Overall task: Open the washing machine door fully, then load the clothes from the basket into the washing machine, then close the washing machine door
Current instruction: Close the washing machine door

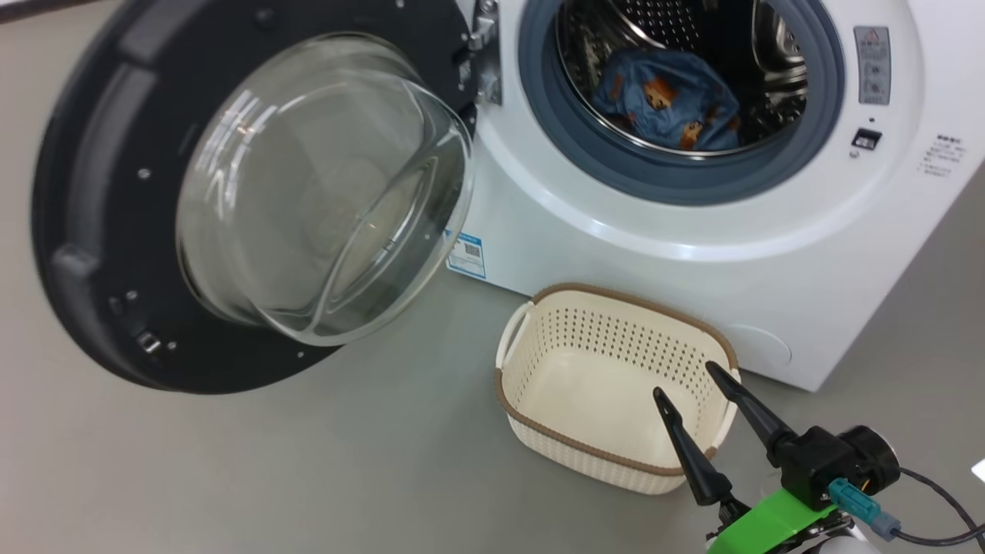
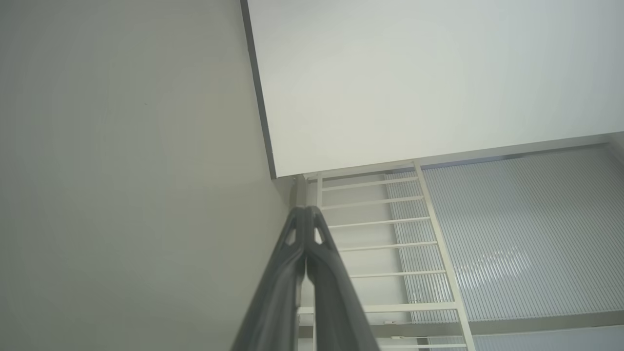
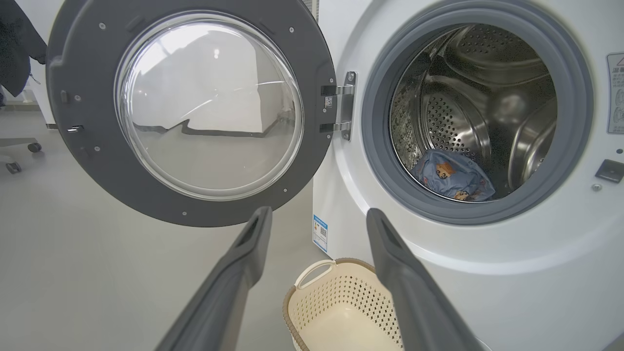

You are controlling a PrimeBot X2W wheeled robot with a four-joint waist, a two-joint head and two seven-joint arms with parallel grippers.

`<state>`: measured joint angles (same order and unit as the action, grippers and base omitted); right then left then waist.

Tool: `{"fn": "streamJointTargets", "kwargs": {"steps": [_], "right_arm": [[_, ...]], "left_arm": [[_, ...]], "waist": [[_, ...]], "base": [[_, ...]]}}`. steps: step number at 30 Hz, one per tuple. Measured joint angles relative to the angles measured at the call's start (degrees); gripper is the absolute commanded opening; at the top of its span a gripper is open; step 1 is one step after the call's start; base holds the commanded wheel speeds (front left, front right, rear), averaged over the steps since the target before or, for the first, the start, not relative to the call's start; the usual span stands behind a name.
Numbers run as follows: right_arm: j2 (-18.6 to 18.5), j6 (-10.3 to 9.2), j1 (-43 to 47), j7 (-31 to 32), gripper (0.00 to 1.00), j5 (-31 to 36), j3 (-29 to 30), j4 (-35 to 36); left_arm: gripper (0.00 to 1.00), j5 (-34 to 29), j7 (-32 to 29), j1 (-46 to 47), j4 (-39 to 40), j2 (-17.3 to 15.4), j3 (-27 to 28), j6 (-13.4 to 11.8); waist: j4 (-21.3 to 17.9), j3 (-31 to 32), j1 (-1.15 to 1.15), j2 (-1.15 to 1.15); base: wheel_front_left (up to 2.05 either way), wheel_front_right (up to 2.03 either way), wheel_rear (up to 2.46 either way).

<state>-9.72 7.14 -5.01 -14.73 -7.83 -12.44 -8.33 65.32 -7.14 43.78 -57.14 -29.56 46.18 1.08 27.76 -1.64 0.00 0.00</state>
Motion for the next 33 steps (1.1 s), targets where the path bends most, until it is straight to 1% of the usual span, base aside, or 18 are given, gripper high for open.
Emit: {"fn": "streamJointTargets", "kwargs": {"steps": [2, 6, 10, 13, 19, 28, 33], "right_arm": [[-0.38, 0.0, -0.33, 0.0, 1.0, 0.01, -0.05, -0.04], [-1.01, 0.0, -1.44, 0.01, 1.0, 0.12, -0.27, -0.1], [-1.1, 0.0, -2.48, 0.0, 1.0, 0.21, -0.69, -0.19], [-1.22, 0.0, -3.05, 0.0, 1.0, 0.27, -1.11, -0.31], [-1.74, 0.0, -3.93, 0.0, 1.0, 0.65, -1.36, -0.31], [-2.36, 0.0, -4.54, 0.0, 1.0, 0.82, -1.45, -0.33], [-2.71, 0.0, -4.54, 0.0, 1.0, 1.18, -1.45, -0.32]], "left_arm": [[0.0, 0.76, -0.53, 2.38, -1.34, -0.03, -0.09, 1.51], [0.0, 1.56, -2.18, 5.5, -3.87, -0.08, -0.59, 3.6], [0.0, 3.64, -5.99, 7.37, -5.41, -0.08, -1.01, 5.27], [0.0, 4.67, -7.87, 8.04, -5.77, -0.07, -1.08, 5.77], [0.0, 6.38, -10.7, 8.03, -5.19, 0.05, -1.52, 5.82], [0.0, 11.14, -16.15, 5.74, -0.94, 2.47, -2.07, 5.99], [0.0, 12.55, -18.45, 3.98, 0.55, 3.3, -2.79, 5.99]], "waist": [[-0.51, -0.74, 0.0, 0.0], [-1.69, -2.08, 0.0, 0.0], [-2.96, -3.26, 0.0, 0.0], [-3.91, -4.13, 0.0, 0.0], [-5.8, -5.85, 0.0, 0.0], [-8.57, -7.68, 0.0, 0.0], [-9.58, -8.29, 0.0, 0.0]], "base": [[0.0, 0.0, 0.0], [0.0, 0.0, 0.0], [0.0, 0.0, 0.0], [0.0, 0.0, 0.0], [0.0, 0.0, 0.0], [0.0, 0.0, 0.0], [0.0, 0.0, 0.0]]}}
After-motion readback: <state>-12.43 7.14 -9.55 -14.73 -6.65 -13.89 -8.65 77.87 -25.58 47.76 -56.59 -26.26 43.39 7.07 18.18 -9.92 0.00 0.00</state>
